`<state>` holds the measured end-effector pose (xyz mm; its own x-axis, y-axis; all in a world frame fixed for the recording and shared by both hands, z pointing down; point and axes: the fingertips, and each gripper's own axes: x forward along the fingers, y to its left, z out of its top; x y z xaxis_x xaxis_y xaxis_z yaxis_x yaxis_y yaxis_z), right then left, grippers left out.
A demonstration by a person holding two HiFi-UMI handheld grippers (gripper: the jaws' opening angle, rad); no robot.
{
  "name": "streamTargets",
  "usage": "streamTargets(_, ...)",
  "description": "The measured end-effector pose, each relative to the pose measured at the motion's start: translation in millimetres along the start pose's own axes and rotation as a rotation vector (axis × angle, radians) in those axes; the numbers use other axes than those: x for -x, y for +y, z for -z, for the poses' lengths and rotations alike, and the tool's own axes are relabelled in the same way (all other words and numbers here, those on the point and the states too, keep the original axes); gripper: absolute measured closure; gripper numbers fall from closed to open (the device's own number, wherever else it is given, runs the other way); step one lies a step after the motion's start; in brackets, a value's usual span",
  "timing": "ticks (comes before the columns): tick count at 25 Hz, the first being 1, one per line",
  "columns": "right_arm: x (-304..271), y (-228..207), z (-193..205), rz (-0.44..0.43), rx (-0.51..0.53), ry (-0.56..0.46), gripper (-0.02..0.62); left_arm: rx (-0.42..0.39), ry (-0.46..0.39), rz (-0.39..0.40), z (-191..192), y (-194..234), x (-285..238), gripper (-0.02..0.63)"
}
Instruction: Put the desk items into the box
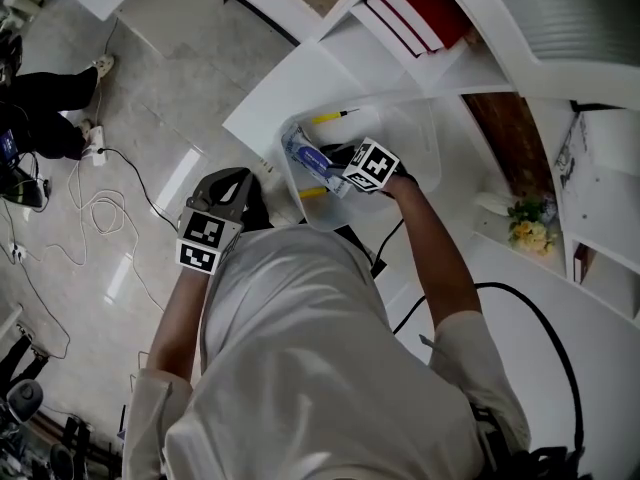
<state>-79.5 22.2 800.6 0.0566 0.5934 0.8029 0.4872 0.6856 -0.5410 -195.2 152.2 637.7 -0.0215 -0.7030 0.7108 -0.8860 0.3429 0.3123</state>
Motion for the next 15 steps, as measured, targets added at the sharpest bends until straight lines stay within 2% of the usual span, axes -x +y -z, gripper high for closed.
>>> streamTargets(15, 30.4, 8.4, -2.6, 0.083, -0.009, -0.049, 0.465, -0.060, -0.011, 0.064, -6.2, -7.4, -2.4, 0.603)
